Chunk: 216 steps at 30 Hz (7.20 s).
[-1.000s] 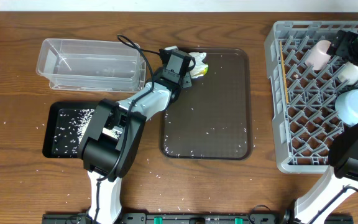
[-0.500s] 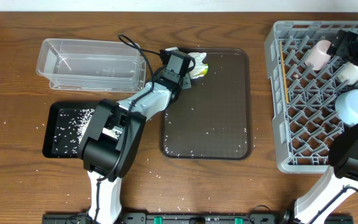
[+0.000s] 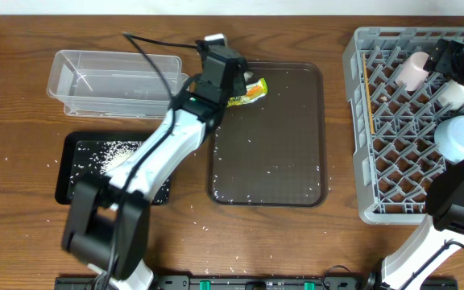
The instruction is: Sort waste into correct bins and load items into the dishwasher rack
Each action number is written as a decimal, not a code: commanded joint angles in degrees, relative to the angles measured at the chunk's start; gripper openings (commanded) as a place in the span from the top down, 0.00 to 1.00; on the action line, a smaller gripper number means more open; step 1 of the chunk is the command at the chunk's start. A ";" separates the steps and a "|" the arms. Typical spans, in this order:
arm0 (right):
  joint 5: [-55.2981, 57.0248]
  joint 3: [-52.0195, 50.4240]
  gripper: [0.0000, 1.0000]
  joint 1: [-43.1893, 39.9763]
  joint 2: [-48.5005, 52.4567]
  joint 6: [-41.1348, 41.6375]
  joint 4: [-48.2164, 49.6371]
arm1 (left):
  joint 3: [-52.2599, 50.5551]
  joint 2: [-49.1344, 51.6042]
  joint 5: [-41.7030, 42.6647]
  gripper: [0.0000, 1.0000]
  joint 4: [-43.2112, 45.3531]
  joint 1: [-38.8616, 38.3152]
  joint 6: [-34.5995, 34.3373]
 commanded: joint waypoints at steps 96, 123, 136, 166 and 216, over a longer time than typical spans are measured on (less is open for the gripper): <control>0.00 0.33 0.01 0.00 0.33 0.63 -0.09 | -0.13 22.36 18.34 0.33 9.09 5.49 31.82; 0.00 0.33 0.01 0.00 0.33 0.63 -0.09 | -0.11 1.97 8.26 0.94 1.05 7.98 6.67; 0.02 0.33 0.01 0.00 0.33 0.63 -0.09 | -0.17 -2.71 -5.51 0.94 -12.17 19.87 -31.71; 0.00 0.33 0.01 0.00 0.33 0.63 -0.09 | -0.26 -22.71 -6.82 0.46 -42.91 21.79 -25.18; 0.00 0.33 0.01 0.00 0.33 0.63 -0.07 | -24.90 -61.07 5.57 0.06 -51.15 13.40 11.65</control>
